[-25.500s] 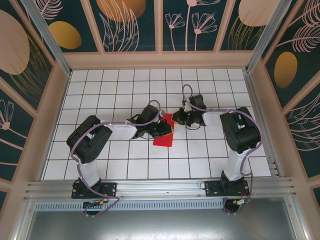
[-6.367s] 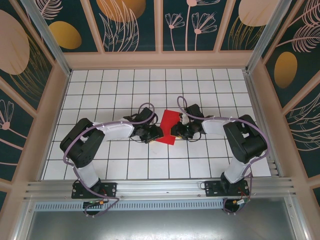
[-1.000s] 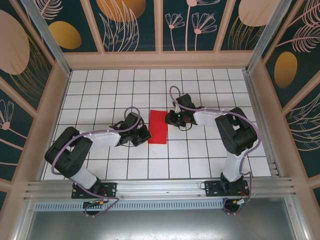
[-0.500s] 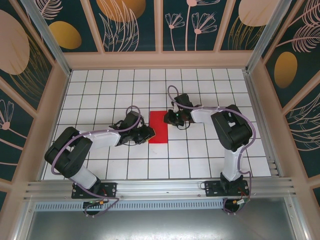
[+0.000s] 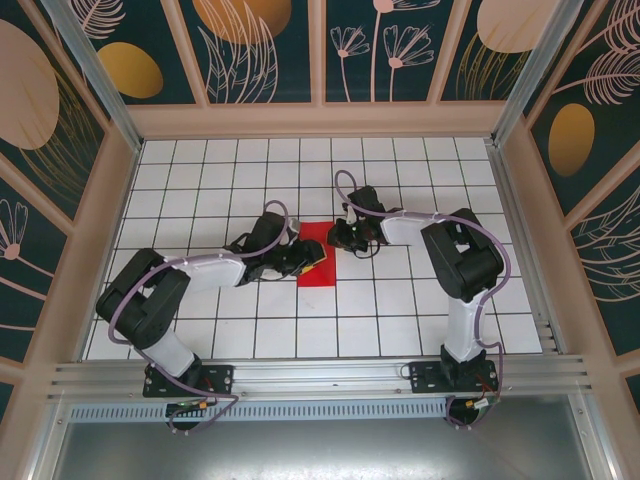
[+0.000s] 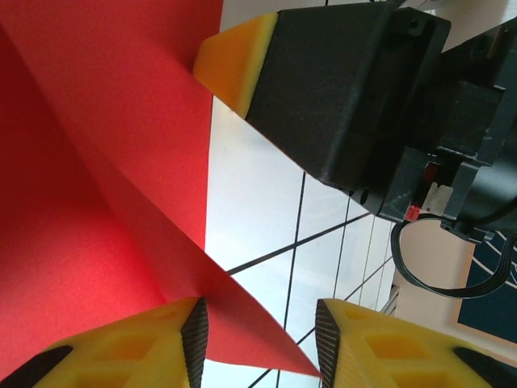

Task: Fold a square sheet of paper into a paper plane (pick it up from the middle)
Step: Fold the triangle a second time at the center of the table.

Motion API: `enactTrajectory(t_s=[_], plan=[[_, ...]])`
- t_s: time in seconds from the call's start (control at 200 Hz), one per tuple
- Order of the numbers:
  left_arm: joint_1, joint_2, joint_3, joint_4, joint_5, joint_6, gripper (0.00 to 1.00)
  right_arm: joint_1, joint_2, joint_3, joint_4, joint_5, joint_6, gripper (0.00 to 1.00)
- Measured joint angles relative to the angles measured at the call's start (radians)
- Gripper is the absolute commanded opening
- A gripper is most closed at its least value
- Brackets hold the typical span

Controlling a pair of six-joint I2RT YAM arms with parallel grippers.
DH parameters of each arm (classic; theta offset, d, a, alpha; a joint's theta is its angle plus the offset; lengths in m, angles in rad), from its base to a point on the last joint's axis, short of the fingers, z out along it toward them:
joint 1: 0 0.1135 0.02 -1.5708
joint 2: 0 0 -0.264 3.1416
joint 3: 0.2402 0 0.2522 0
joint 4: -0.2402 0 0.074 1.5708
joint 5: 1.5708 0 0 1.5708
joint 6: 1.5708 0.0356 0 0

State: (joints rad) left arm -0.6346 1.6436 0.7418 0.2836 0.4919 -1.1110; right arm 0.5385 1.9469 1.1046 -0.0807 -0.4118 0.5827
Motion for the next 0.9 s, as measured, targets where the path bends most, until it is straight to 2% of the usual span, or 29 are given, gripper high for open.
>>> enactTrajectory(t_s=[0.15,0.29,0.61,0.791,0.896], plan=[[0.000,0.031,0.015,0.017,0.002,-0.001,0.51,-0.003,-0.001,0.000,0.001,-0.008,0.000,0.22],[0.002,0.053,0.019,0.027,0.000,-0.001,0.51,-0.016,-0.026,-0.019,0.007,-0.034,0.000,0.31],[0.006,0.056,0.019,0.031,-0.010,-0.001,0.50,-0.048,-0.290,-0.187,0.114,-0.087,0.001,0.48],[0.006,0.069,0.018,0.063,-0.018,0.000,0.54,-0.048,-0.325,-0.293,0.175,-0.126,0.004,0.52],[0.006,0.085,0.018,0.064,-0.021,0.000,0.53,-0.048,-0.325,-0.330,0.198,-0.154,0.009,0.52]])
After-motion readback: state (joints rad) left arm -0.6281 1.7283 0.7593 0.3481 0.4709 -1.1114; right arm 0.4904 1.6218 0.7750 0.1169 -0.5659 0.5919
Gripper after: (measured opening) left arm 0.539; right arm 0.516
